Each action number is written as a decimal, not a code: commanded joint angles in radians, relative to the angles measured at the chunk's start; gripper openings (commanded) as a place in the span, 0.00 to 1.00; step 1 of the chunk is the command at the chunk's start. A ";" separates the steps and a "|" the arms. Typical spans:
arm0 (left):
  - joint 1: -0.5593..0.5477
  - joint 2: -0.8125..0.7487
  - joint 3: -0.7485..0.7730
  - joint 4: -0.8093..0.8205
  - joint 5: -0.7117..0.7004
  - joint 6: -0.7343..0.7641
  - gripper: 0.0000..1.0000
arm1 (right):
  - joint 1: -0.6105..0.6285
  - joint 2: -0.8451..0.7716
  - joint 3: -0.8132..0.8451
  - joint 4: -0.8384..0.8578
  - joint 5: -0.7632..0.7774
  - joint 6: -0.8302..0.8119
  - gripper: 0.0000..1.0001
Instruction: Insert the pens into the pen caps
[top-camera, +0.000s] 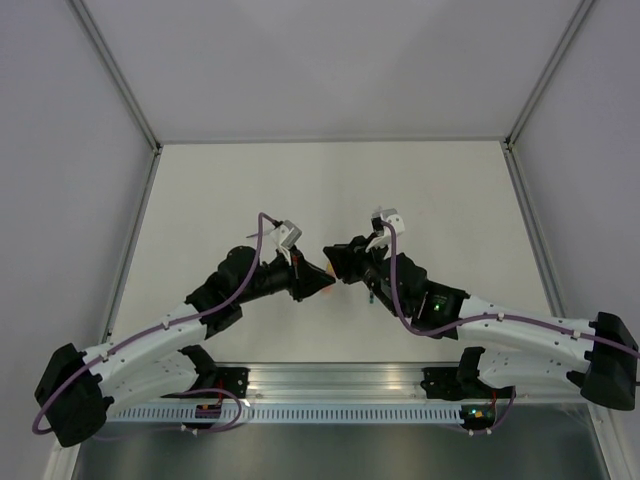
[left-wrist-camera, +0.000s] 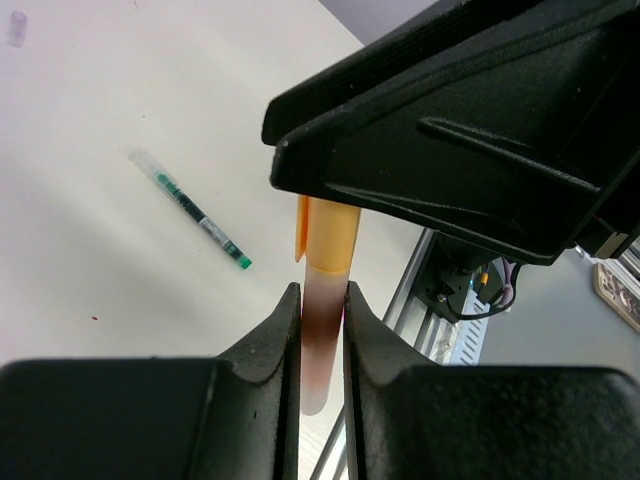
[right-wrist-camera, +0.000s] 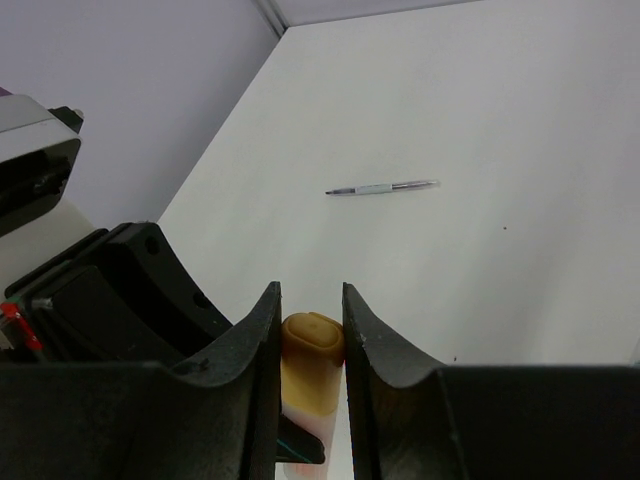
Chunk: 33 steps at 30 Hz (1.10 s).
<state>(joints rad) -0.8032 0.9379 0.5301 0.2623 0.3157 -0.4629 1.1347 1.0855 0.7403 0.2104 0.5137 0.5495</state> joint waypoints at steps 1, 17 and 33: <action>0.108 -0.016 0.123 0.353 -0.233 -0.025 0.02 | 0.060 0.002 -0.085 -0.284 -0.176 0.020 0.00; 0.137 0.025 0.096 0.383 -0.173 -0.020 0.02 | 0.071 -0.014 -0.087 -0.200 -0.079 0.052 0.00; 0.136 0.206 -0.139 0.738 -0.006 -0.020 0.02 | 0.069 0.122 -0.026 -0.005 0.131 0.024 0.00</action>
<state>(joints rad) -0.7078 1.1282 0.3653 0.7635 0.4282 -0.4820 1.1660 1.1820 0.7185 0.2230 0.7025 0.5526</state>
